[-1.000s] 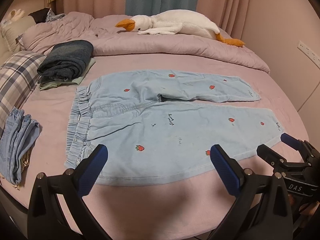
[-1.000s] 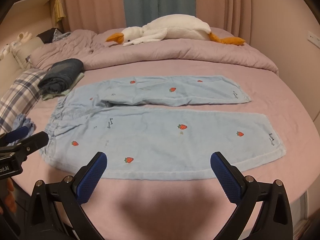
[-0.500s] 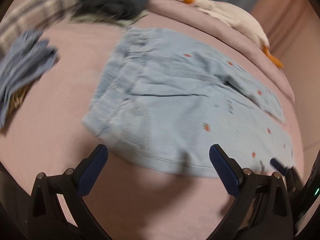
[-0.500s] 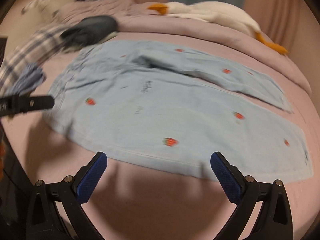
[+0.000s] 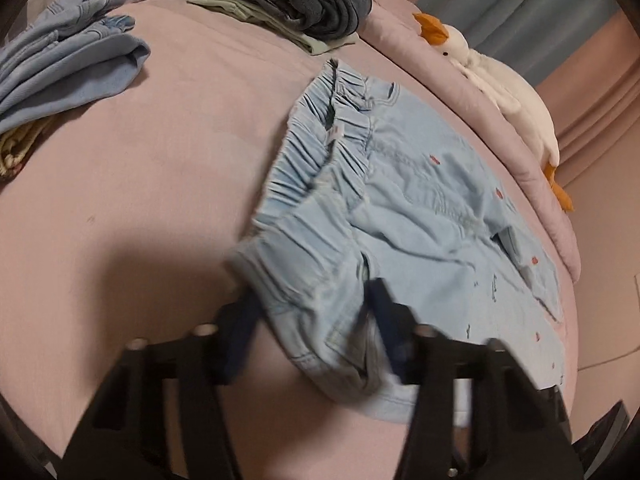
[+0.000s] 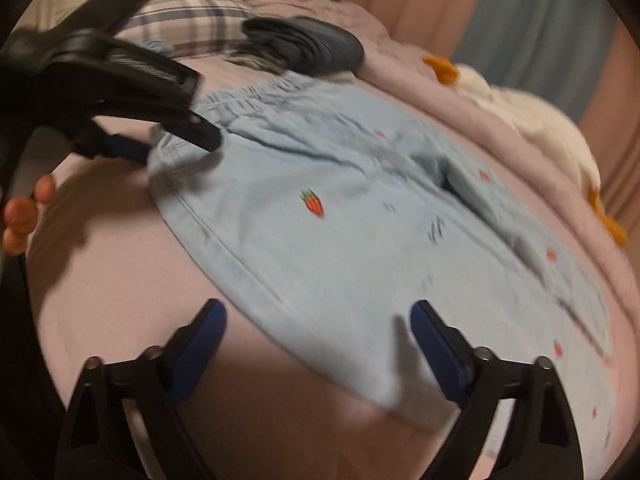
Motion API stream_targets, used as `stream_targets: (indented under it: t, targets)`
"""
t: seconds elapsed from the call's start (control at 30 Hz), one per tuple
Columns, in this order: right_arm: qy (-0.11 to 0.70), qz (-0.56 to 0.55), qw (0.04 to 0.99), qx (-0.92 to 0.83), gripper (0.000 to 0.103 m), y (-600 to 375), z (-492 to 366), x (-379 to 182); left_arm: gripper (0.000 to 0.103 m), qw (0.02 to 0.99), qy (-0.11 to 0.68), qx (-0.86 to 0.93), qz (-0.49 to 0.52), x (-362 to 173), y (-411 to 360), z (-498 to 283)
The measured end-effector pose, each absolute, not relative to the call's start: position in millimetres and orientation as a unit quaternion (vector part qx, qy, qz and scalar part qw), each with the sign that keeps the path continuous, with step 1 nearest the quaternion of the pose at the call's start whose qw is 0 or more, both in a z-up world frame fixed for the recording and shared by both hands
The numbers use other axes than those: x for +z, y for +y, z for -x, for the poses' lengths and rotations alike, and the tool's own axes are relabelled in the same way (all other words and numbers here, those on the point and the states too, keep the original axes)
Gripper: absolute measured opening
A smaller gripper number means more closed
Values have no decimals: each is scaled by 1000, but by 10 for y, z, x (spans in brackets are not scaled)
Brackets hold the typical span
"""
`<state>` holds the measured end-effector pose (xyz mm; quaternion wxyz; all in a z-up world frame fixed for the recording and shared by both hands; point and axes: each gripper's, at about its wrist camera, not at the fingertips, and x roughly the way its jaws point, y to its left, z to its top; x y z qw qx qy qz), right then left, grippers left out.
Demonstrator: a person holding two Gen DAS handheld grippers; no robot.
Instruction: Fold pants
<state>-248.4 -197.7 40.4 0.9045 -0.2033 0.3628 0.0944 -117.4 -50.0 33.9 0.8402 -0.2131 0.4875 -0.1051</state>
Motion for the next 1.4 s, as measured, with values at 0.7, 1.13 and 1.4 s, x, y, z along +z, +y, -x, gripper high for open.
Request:
stream_targets:
  t: [0.7,1.13,1.4]
  targets:
    - [389,245,875,154,33,-1622,2646,501,52,870,467,-89,129,506,-190,1362]
    - [468,90,872,108,62,-2471,2412,449,54,852,470,-215,-82,220,-1140,1294]
    - [476,62,869,119,62,-3092,2063,806,59,849,463,-243,-71,454,-1025,769]
